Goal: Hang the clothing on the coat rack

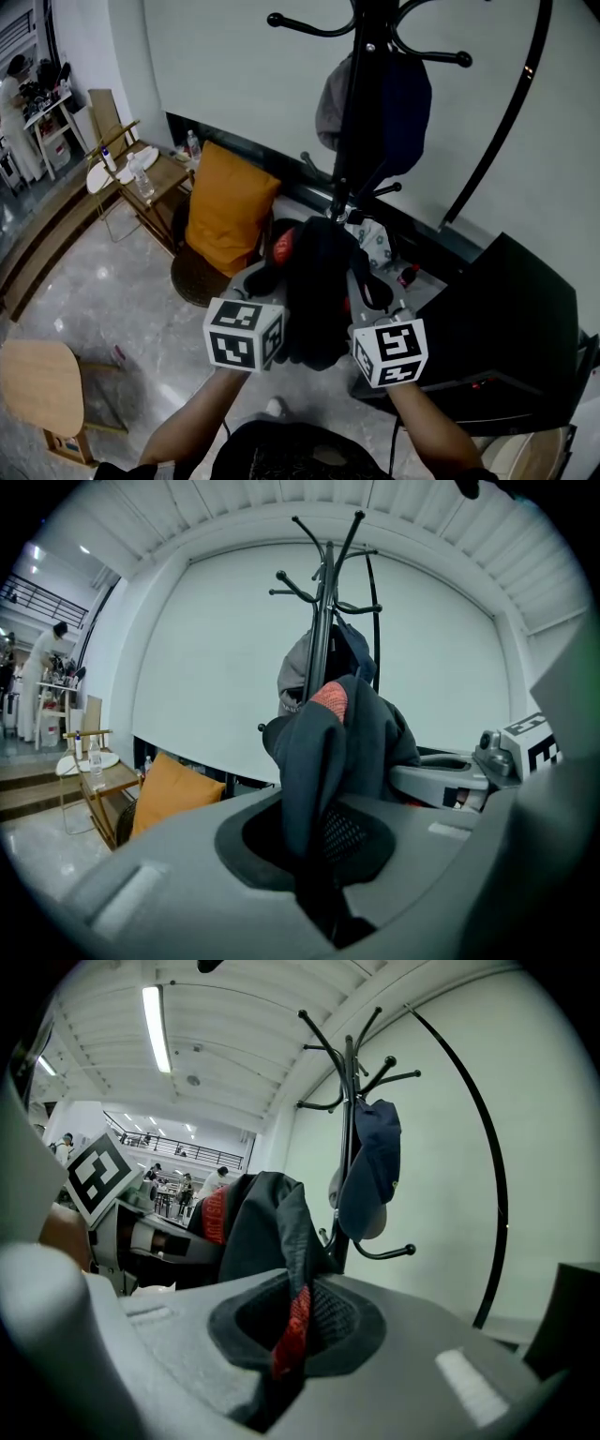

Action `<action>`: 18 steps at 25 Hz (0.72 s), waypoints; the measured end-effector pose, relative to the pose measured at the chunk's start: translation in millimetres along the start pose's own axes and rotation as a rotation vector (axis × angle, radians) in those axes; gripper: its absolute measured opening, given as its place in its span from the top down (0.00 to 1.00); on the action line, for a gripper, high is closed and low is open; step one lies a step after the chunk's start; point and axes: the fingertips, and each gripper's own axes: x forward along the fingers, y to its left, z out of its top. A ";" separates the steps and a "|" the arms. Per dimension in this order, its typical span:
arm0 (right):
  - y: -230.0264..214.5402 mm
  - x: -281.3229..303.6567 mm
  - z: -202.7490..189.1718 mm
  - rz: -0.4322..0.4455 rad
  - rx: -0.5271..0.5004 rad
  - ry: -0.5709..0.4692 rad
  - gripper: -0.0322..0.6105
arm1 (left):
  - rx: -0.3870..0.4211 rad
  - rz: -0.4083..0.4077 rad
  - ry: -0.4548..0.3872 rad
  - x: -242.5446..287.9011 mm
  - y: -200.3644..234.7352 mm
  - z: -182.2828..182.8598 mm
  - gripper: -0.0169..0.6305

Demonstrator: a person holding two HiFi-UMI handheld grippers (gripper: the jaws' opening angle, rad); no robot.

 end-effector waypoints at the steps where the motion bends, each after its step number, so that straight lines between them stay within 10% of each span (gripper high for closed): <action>1: -1.8 3.4 -0.6 -0.009 0.003 0.001 0.92 | 0.000 -0.007 0.000 4.2 1.9 0.4 0.92; 18: -30.6 53.2 -9.9 -0.129 0.059 0.011 0.92 | 0.002 -0.130 -0.026 74.4 16.3 13.4 0.92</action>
